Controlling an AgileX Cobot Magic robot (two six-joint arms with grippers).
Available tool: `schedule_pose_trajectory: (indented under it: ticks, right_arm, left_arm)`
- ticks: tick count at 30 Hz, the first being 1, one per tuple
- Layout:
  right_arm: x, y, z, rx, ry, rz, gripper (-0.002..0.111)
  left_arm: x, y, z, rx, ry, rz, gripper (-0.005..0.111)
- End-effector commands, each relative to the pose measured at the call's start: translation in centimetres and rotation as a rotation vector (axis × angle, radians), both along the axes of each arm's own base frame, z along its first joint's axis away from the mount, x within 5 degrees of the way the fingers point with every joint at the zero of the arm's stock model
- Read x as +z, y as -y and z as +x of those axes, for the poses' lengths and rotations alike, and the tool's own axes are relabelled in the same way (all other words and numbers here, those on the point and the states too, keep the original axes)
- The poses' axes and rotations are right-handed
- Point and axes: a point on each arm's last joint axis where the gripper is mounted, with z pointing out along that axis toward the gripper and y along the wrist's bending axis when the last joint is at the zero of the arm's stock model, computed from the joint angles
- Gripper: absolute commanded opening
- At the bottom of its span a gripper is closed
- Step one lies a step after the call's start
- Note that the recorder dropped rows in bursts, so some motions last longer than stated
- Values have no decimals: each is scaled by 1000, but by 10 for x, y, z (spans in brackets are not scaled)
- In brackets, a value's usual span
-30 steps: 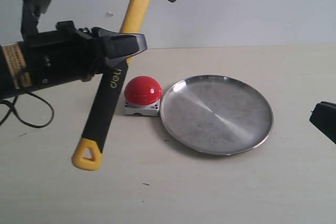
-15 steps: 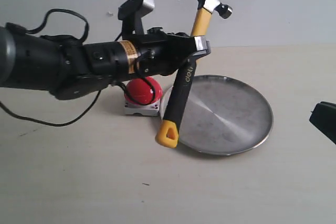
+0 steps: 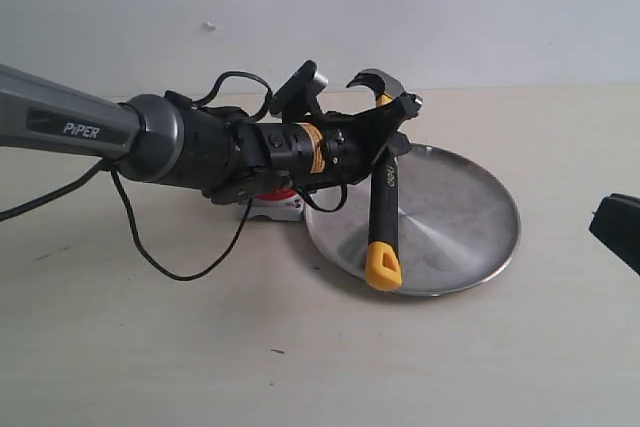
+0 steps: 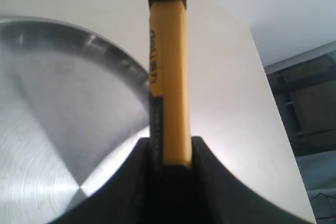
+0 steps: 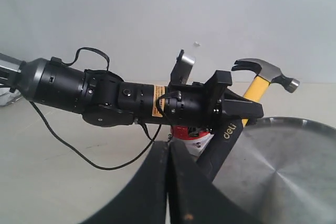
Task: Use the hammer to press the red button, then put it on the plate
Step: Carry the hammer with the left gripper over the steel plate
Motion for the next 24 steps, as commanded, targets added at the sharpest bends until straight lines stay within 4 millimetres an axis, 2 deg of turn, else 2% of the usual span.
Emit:
schedule_pose_trajectory:
  ticks: [1, 8, 17, 24]
  right_arm:
    - [-1, 0, 0, -2, 0, -1, 0]
    - [-1, 0, 0, -2, 0, -1, 0]
    - [-1, 0, 0, -2, 0, -1, 0]
    - [-1, 0, 0, -2, 0, -1, 0]
  left_arm:
    - [10, 9, 0, -48, 38, -99, 0]
    - [7, 15, 6, -80, 61, -92, 0]
    - [-14, 23, 13, -85, -8, -96, 0]
    - [-25, 20, 16, -47, -41, -40, 0]
